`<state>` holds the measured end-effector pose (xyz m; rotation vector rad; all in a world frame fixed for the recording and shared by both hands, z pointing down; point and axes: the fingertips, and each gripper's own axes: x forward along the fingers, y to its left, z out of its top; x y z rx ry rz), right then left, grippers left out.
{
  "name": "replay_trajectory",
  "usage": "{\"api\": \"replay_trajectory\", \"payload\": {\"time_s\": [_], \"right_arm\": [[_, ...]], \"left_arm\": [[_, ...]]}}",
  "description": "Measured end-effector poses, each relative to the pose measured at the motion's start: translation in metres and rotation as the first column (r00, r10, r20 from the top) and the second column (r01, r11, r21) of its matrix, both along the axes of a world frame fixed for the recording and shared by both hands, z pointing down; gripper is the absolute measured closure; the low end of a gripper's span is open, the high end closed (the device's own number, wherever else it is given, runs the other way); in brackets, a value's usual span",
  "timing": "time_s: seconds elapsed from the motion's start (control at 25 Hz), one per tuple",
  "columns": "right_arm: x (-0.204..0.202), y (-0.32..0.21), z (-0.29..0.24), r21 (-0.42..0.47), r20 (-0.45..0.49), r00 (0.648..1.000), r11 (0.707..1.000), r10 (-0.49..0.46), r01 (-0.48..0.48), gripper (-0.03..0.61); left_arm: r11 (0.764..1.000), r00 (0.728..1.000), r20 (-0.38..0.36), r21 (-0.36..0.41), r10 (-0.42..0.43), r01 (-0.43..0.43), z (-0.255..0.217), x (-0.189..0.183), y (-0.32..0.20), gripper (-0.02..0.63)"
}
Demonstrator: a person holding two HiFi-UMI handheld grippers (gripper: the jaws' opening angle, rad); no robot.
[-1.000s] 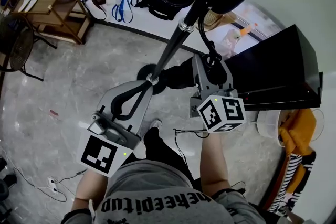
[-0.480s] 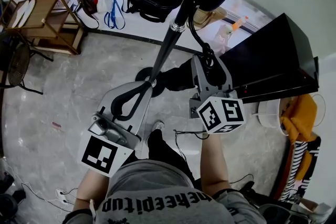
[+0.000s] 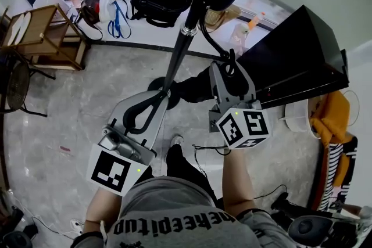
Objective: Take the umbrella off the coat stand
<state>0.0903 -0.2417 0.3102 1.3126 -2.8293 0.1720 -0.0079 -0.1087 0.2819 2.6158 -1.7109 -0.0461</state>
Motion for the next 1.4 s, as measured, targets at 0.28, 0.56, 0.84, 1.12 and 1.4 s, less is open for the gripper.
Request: {"api": "replay_trajectory", "payload": {"time_s": [0.28,0.56,0.84,1.12,1.4], "right_arm": [[0.002,0.012,-0.005,0.008,-0.010,0.999,0.999,0.032,-0.032,0.377],[0.005,0.028,-0.011,0.022,-0.010,0.998,0.997,0.068,-0.068,0.377],[0.007,0.045,-0.017,0.026,0.003,0.994,0.994,0.105,-0.105,0.377],[0.010,0.063,-0.022,0.036,-0.002,0.990,0.990,0.140,-0.140,0.377],[0.019,0.081,-0.026,0.045,0.007,0.982,0.981,0.186,-0.186,0.377]], "left_arm": [[0.999,0.999,-0.004,0.018,0.045,-0.045,-0.006,0.000,0.003,0.598],[0.995,0.996,-0.004,0.035,0.091,-0.091,-0.010,-0.001,0.008,0.598],[0.989,0.990,0.000,0.048,0.138,-0.138,-0.015,-0.002,0.013,0.598],[0.980,0.982,-0.007,0.068,0.187,-0.186,-0.021,0.000,0.016,0.598],[0.963,0.967,-0.001,0.092,0.256,-0.255,-0.027,0.013,0.019,0.598]]}}
